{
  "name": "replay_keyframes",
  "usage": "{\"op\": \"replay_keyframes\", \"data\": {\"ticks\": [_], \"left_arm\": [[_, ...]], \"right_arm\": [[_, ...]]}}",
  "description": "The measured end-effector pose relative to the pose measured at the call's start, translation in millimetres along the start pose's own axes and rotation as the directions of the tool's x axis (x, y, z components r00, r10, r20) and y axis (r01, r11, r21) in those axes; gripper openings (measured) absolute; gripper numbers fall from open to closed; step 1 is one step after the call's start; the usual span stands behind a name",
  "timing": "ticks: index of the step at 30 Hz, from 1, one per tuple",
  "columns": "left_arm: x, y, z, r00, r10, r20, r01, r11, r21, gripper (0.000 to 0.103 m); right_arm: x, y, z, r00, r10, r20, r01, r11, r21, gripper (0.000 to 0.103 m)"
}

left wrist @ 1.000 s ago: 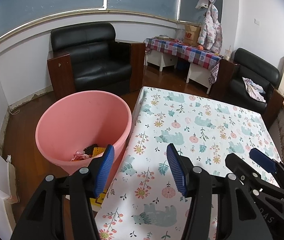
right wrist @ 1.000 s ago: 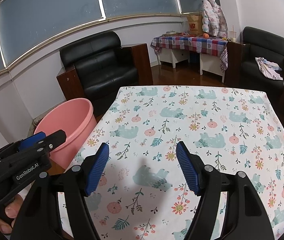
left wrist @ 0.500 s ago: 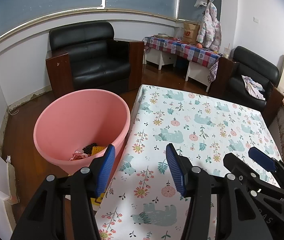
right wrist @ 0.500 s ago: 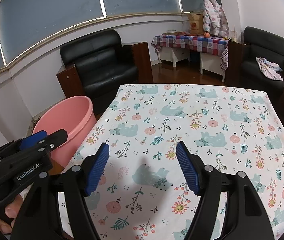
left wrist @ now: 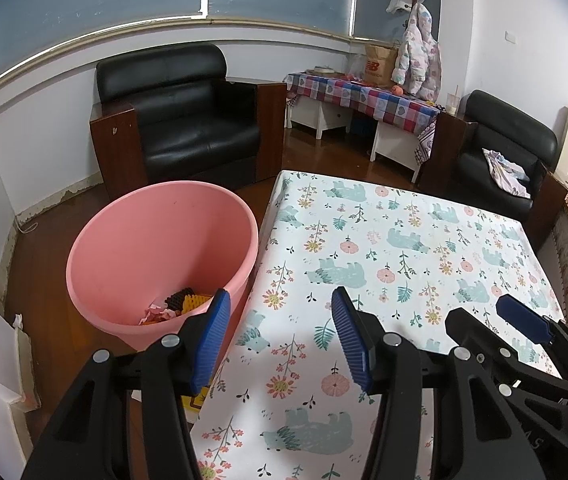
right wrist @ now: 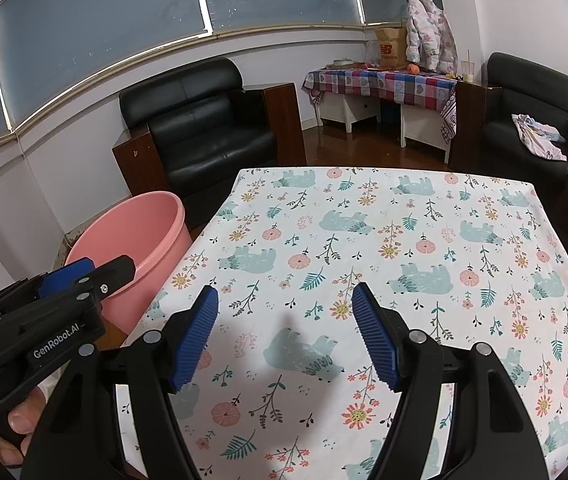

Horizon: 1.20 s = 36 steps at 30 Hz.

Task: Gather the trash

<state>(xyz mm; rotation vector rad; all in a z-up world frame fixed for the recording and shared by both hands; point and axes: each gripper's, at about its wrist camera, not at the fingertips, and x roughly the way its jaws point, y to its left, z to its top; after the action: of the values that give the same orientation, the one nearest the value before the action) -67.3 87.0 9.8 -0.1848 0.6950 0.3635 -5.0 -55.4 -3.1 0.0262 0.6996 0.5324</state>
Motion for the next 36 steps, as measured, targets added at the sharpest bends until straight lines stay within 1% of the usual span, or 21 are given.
{"op": "replay_keyframes", "data": {"ticks": [20,30,36], "left_arm": [[4.5,-2.5,3.4,1.0,-0.007,-0.01,0.007,1.0,0.015,0.052],[11.7,0.6,6.3,0.999,-0.012,-0.031,0.012,1.0,0.007,0.052],[12.9,-1.3,11.9,1.0,-0.019,-0.023,0.019,1.0,0.006,0.052]], "right_arm": [[1.9,-0.6,0.3,1.0,-0.003,-0.008,0.003,1.0,-0.002,0.07],[9.0,-3.0,-0.8,0.999,-0.015,-0.038,0.015,1.0,0.008,0.07],[7.6,-1.4,3.7,0.999,-0.019,-0.032,0.019,1.0,0.003,0.07]]}}
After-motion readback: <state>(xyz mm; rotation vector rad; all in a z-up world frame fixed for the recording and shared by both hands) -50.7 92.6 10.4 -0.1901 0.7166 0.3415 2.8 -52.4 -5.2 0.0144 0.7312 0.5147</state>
